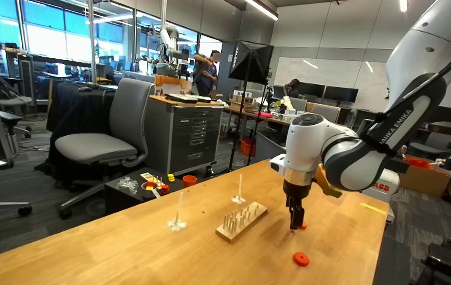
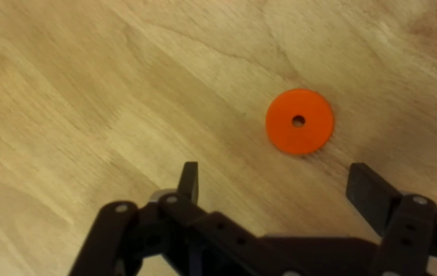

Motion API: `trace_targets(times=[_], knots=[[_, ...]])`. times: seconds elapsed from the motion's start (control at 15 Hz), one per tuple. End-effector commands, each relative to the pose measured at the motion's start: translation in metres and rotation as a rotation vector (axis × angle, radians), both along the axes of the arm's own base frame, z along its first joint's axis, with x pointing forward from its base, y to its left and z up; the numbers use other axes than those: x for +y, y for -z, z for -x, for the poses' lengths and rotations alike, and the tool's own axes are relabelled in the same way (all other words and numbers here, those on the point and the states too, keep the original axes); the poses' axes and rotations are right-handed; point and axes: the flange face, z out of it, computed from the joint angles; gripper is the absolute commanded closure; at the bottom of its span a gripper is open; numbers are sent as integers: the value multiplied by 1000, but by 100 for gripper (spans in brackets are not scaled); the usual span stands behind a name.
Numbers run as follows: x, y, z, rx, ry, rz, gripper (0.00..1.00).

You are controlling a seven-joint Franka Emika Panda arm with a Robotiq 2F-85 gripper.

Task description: Put the right orange object on the wooden board

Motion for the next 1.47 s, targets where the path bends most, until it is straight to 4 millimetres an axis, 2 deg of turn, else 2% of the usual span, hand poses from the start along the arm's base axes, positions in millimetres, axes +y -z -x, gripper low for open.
trace_targets(times=[0.0, 0.67, 1.4], knots=[[1, -4, -1, -8, -33, -18, 0], [2, 4, 2, 106, -126, -82, 0], [-7, 18, 11, 182, -98, -47, 0]])
